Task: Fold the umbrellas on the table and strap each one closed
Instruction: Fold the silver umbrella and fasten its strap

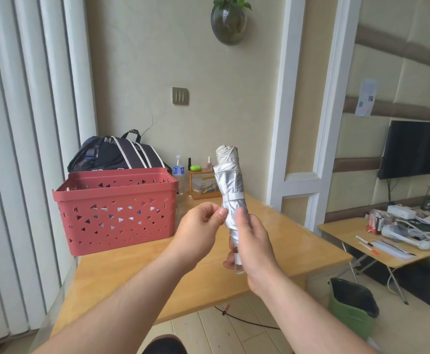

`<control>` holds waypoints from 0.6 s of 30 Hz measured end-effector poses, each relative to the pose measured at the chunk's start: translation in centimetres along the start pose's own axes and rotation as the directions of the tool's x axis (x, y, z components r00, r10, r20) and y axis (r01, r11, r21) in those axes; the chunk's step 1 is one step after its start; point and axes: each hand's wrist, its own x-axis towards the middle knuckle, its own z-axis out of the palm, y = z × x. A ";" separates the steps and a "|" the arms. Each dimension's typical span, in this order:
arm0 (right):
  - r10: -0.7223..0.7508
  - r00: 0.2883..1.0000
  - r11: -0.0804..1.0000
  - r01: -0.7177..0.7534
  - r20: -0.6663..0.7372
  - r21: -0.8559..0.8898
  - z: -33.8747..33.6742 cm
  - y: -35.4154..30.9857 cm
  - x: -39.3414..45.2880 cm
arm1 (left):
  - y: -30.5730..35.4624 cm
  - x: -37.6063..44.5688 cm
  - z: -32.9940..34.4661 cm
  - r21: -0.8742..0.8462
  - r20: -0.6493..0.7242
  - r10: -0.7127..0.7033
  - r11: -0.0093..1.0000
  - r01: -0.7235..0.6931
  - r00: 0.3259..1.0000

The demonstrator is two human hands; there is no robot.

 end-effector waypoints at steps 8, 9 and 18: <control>-0.012 0.999 0.999 0.010 -0.037 -0.045 -0.2 -0.1 0.2 | 1.2 0.1 0.9 -0.063 -0.081 0.002 0.998 -0.007 0.997; -0.021 0.999 0.998 0.019 -0.033 -0.063 -0.2 0.1 0.3 | 1.0 0.2 1.1 -0.076 -0.083 -0.010 0.997 0.003 0.996; -0.010 0.996 0.990 0.022 0.085 -0.140 0.1 4.9 4.5 | -2.2 6.1 0.2 -0.408 0.118 -0.075 0.905 0.118 0.990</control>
